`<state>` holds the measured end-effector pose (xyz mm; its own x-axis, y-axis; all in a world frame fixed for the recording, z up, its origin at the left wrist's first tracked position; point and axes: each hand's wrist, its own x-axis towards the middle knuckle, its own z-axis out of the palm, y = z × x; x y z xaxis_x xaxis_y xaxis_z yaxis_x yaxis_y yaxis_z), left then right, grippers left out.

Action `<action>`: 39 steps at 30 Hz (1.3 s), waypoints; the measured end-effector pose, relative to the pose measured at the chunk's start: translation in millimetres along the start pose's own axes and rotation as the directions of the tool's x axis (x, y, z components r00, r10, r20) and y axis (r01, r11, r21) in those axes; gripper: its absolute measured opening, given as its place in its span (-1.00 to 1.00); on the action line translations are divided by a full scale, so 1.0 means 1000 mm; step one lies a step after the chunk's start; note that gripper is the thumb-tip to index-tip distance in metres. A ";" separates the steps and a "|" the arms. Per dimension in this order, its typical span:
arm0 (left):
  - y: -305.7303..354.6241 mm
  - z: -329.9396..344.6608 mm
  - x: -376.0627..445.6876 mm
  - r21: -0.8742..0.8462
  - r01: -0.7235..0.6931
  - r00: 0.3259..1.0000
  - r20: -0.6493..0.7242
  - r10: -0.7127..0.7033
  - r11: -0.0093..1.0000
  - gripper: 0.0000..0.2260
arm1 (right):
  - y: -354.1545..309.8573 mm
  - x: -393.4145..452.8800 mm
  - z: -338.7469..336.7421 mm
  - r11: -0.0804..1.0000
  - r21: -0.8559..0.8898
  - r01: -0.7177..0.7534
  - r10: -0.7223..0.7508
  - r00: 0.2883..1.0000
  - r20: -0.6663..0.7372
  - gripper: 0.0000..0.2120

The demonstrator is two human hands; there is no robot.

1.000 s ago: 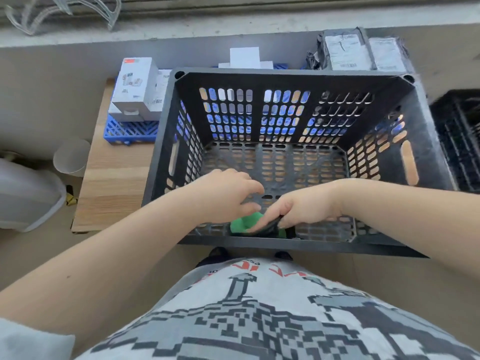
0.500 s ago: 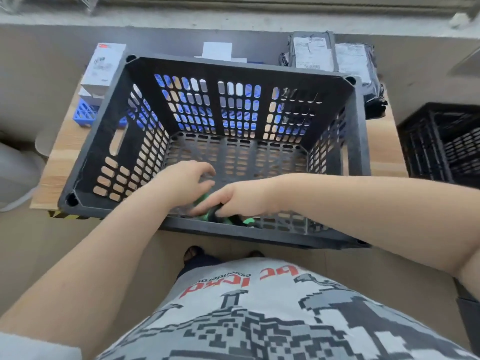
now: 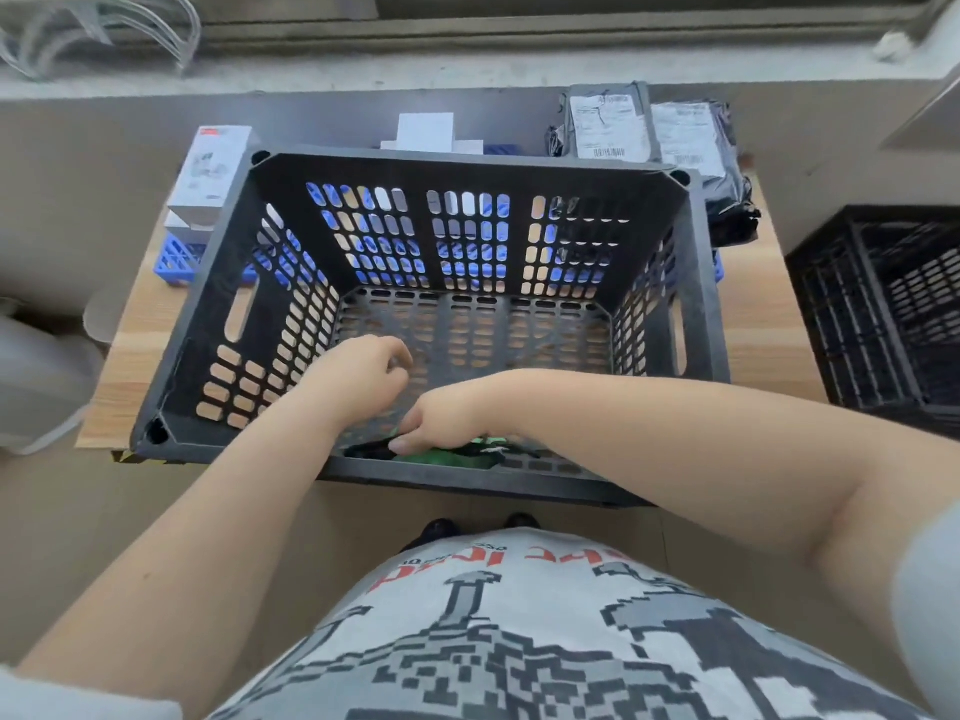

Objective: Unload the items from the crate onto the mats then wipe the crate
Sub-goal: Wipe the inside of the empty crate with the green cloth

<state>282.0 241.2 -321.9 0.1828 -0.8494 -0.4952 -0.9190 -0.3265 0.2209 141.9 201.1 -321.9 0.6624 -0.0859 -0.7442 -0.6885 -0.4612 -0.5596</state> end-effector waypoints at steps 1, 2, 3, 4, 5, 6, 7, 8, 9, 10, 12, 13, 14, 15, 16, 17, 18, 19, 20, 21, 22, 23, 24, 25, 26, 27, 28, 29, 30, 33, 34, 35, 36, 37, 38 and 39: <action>0.001 0.000 0.000 0.003 -0.008 1.000 0.007 0.008 1.000 -0.73 | 0.004 -0.002 0.000 0.999 0.029 0.027 -0.027 1.000 0.004 -0.56; 0.001 0.000 0.000 0.012 -0.015 1.000 0.010 0.015 1.000 -0.74 | 0.007 -0.003 0.002 0.997 0.043 0.072 -0.071 0.997 -0.006 -0.58; 0.002 0.000 -0.001 0.024 -0.022 1.000 0.009 0.022 0.999 -0.74 | 0.009 -0.004 0.003 0.993 0.044 0.111 -0.110 0.994 -0.027 -0.60; 0.002 0.000 0.000 0.036 -0.025 1.000 0.011 0.024 0.999 -0.74 | 0.012 -0.004 0.005 0.989 0.039 0.146 -0.144 0.988 -0.049 -0.61; 0.002 -0.001 0.000 0.046 -0.025 0.999 0.021 0.024 0.999 -0.74 | 0.015 -0.006 0.005 0.984 0.038 0.172 -0.169 0.984 -0.063 -0.61; 0.002 -0.001 0.001 0.051 -0.023 0.999 0.034 0.021 0.998 -0.74 | 0.018 -0.012 0.004 0.982 0.040 0.187 -0.185 0.981 -0.060 -0.61; 0.002 -0.001 0.001 0.055 -0.020 0.999 0.041 0.018 0.998 -0.74 | 0.022 -0.020 0.002 0.979 0.034 0.202 -0.200 0.978 -0.059 -0.60; 0.001 -0.001 0.001 0.058 -0.014 0.999 0.044 0.012 0.998 -0.75 | 0.025 -0.032 -0.002 0.976 0.031 0.216 -0.214 0.975 -0.063 -0.61; 0.000 -0.001 0.001 0.060 -0.007 0.999 0.047 0.004 0.998 -0.75 | 0.032 -0.044 -0.006 0.976 0.033 0.215 -0.212 0.975 -0.072 -0.62; -0.001 -0.001 0.001 0.063 0.000 0.998 0.055 -0.003 0.998 -0.76 | 0.041 -0.058 -0.010 0.979 0.044 0.200 -0.197 0.978 -0.063 -0.63; -0.002 -0.001 0.001 0.071 0.005 0.996 0.084 -0.011 0.997 -0.77 | 0.061 -0.083 -0.016 0.991 0.043 0.128 -0.130 0.991 0.032 -0.63; -0.001 0.000 0.001 0.074 0.006 0.995 0.102 -0.014 0.997 -0.77 | 0.069 -0.093 -0.017 0.995 0.042 0.088 -0.092 0.992 0.088 -0.63; 0.000 0.000 0.001 0.077 0.008 0.993 0.116 -0.016 0.997 -0.77 | 0.075 -0.097 -0.016 0.998 0.041 0.056 -0.061 0.990 0.124 -0.63; 0.000 0.000 0.001 0.079 0.008 0.992 0.124 -0.018 0.997 -0.77 | 0.076 -0.098 -0.013 0.998 0.042 0.044 -0.049 0.991 0.123 -0.63; 0.001 0.000 0.001 0.082 0.009 0.992 0.127 -0.019 0.997 -0.77 | 0.072 -0.091 -0.007 0.998 0.032 0.054 -0.057 0.993 0.100 -0.62; 0.002 0.001 0.001 0.090 0.007 0.992 0.127 -0.019 0.996 -0.77 | 0.065 -0.082 -0.002 0.998 0.000 0.066 -0.066 0.996 0.067 -0.62; 0.004 0.002 0.002 0.104 0.003 0.992 0.128 -0.017 0.995 -0.77 | 0.056 -0.068 0.005 0.996 -0.025 0.080 -0.079 0.996 0.041 -0.61; 0.006 0.003 0.001 0.122 -0.002 0.991 0.132 -0.014 0.992 -0.76 | 0.049 -0.052 0.010 0.995 -0.039 0.096 -0.094 0.995 0.031 -0.59; 0.007 0.004 0.001 0.141 -0.009 0.990 0.141 -0.011 0.990 -0.75 | 0.043 -0.038 0.015 0.995 -0.042 0.095 -0.093 0.995 0.040 -0.57; 0.009 0.004 0.001 0.156 -0.013 0.989 0.151 -0.011 0.988 -0.74 | 0.041 -0.025 0.016 0.994 -0.045 0.097 -0.094 0.994 0.054 -0.56; 0.010 0.004 0.001 0.165 -0.014 0.987 0.160 -0.013 0.986 -0.74 | 0.040 -0.021 0.014 0.995 -0.043 0.092 -0.089 0.994 0.066 -0.55; 0.009 0.003 0.001 0.171 -0.011 0.986 0.165 -0.017 0.985 -0.74 | 0.045 -0.019 0.009 0.995 -0.040 0.086 -0.082 0.993 0.090 -0.56; 0.008 0.003 0.001 0.178 -0.006 0.986 0.167 -0.024 0.984 -0.74 | 0.053 -0.024 0.003 0.997 -0.038 0.073 -0.068 0.989 0.128 -0.58; 0.007 0.002 0.002 0.184 -0.001 0.986 0.166 -0.030 0.983 -0.74 | 0.061 -0.033 -0.006 0.996 -0.036 0.079 -0.072 0.982 0.177 -0.60; 0.006 0.003 0.002 0.188 0.003 0.985 0.168 -0.035 0.982 -0.74 | 0.069 -0.044 -0.015 0.998 -0.007 0.061 -0.058 0.969 0.240 -0.62; 0.005 0.003 0.002 0.190 0.005 0.984 0.175 -0.039 0.982 -0.74 | 0.078 -0.052 -0.024 0.996 0.089 0.031 -0.056 0.952 0.300 -0.65; 0.005 0.003 0.002 0.186 0.004 0.982 0.186 -0.039 0.983 -0.74 | 0.084 -0.057 -0.032 0.991 0.135 0.005 -0.048 0.946 0.320 -0.68; 0.006 0.004 0.002 0.176 0.002 0.979 0.201 -0.038 0.984 -0.73 | 0.087 -0.057 -0.037 0.995 0.100 0.003 -0.031 0.960 0.279 -0.69; 0.006 0.005 0.003 0.161 -0.001 0.975 0.218 -0.034 0.987 -0.72 | 0.086 -0.052 -0.040 1.000 -0.031 0.001 0.005 0.980 0.200 -0.69; 0.008 0.007 0.003 0.125 -0.014 0.971 0.237 -0.016 0.992 -0.70 | 0.067 -0.009 -0.019 0.948 -0.320 -0.004 0.017 0.999 0.036 -0.70; 0.008 0.008 0.003 0.122 -0.016 0.972 0.235 -0.013 0.992 -0.70 | 0.062 0.012 -0.005 0.937 -0.350 0.006 0.020 0.997 0.069 -0.70; 0.009 0.008 0.003 0.122 -0.017 0.972 0.234 -0.012 0.992 -0.70 | 0.057 0.032 0.008 0.929 -0.371 0.000 0.039 0.994 0.098 -0.68; 0.009 0.008 0.003 0.123 -0.018 0.972 0.236 -0.012 0.992 -0.70 | 0.056 0.053 0.020 0.923 -0.384 -0.014 0.062 0.992 0.113 -0.65; 0.009 0.008 0.003 0.126 -0.019 0.972 0.236 -0.011 0.992 -0.70 | 0.053 0.072 0.031 0.927 -0.375 -0.021 0.075 0.989 0.128 -0.63; 0.008 0.008 0.003 0.126 -0.020 0.972 0.237 -0.010 0.992 -0.70 | 0.051 0.087 0.040 0.943 -0.333 -0.016 0.068 0.987 0.144 -0.62; 0.008 0.008 0.004 0.124 -0.021 0.972 0.235 -0.009 0.992 -0.69 | 0.050 0.100 0.046 0.959 -0.284 -0.005 0.059 0.981 0.183 -0.61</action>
<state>272.6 239.0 -329.1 0.1035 -0.7253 -0.6806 -0.9589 -0.2545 0.1253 160.1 210.0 -441.4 0.5551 0.0505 -0.8303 -0.5798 -0.6923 -0.4297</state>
